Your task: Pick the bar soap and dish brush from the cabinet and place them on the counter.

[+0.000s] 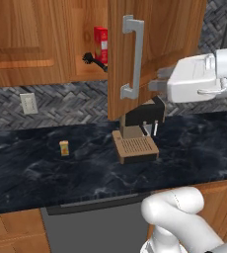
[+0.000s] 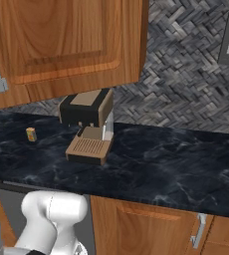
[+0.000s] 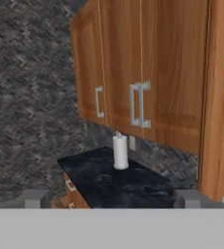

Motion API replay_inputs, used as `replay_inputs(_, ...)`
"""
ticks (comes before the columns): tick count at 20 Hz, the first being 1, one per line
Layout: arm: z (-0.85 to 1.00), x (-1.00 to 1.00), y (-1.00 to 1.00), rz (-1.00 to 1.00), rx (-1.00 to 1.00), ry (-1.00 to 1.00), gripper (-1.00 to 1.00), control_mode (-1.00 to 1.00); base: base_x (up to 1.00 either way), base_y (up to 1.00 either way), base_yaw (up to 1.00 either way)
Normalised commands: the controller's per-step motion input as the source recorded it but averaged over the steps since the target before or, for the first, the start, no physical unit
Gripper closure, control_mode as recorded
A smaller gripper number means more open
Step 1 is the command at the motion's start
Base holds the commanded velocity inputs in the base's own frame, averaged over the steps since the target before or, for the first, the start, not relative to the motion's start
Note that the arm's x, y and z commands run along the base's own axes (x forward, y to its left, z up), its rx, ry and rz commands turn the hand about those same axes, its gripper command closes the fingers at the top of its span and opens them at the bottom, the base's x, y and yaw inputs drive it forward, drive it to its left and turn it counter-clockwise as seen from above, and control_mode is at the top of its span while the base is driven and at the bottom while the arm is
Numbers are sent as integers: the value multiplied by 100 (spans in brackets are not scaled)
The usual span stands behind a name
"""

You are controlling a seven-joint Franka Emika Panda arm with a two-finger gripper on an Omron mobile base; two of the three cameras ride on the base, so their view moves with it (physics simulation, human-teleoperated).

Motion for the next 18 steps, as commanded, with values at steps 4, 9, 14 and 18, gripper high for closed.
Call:
replay_inputs(4,17,-56,41,0,-13,-16,-100,-100,0,0,0)
replay_inputs(9,23,-37,46,0,-15,-18,-100,-100,0,0,0)
replay_inputs(14,22,-38,29,-6,-19,-17,-100,-100,0,0,0)
replay_inputs(18,14,-33,8,-7,-25,-12,-100,-100,0,0,0)
